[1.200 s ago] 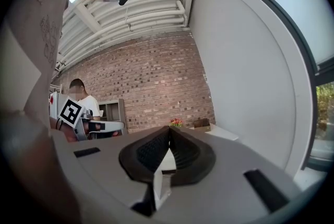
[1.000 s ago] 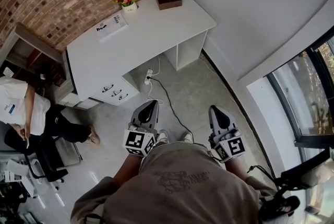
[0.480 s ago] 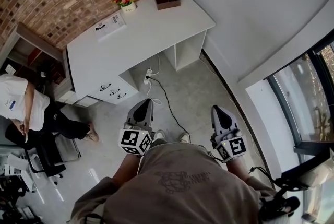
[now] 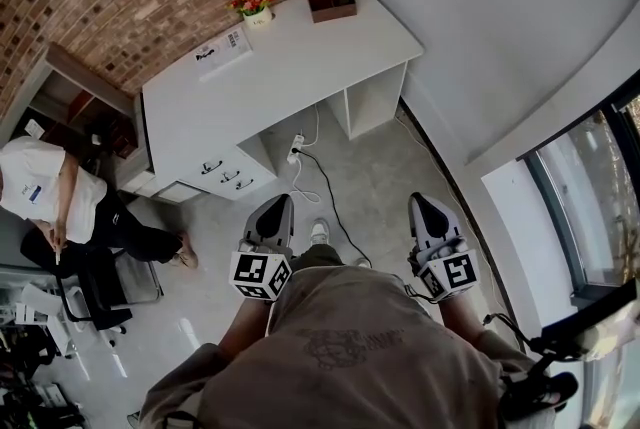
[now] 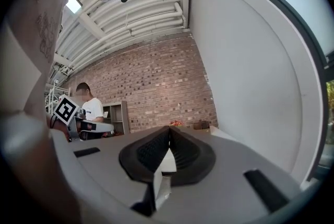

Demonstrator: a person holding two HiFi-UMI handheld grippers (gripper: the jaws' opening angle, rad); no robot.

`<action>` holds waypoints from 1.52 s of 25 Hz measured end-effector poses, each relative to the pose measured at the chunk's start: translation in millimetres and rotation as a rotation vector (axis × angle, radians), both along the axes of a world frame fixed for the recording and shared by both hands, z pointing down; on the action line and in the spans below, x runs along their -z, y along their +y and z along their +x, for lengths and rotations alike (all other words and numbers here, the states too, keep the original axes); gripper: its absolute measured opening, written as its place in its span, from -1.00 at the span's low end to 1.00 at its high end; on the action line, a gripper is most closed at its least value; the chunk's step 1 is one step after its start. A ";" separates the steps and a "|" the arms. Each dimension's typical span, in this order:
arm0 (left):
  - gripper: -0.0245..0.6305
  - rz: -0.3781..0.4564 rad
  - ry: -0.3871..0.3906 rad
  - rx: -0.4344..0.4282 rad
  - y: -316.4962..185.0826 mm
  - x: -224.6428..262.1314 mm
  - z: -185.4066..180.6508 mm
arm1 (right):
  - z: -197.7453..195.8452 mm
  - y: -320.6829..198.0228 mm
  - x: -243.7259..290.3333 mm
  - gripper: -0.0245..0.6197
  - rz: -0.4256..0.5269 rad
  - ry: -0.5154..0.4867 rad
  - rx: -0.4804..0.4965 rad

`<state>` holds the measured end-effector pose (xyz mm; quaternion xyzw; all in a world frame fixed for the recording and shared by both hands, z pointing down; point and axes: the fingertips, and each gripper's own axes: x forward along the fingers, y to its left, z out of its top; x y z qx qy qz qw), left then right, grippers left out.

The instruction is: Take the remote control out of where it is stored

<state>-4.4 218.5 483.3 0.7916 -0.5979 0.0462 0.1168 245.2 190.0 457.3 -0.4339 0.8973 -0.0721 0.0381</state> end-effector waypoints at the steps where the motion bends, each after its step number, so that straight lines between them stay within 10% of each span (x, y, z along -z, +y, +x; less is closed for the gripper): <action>1: -0.89 0.000 -0.002 0.002 -1.5 -1.0 -2.0 | -1.3 -2.4 -0.9 -0.89 -0.002 -0.001 0.003; 38: -0.89 -0.002 -0.030 -0.103 -304.5 -19.7 -166.6 | -158.0 -272.8 -0.8 -0.89 -0.016 0.100 -0.073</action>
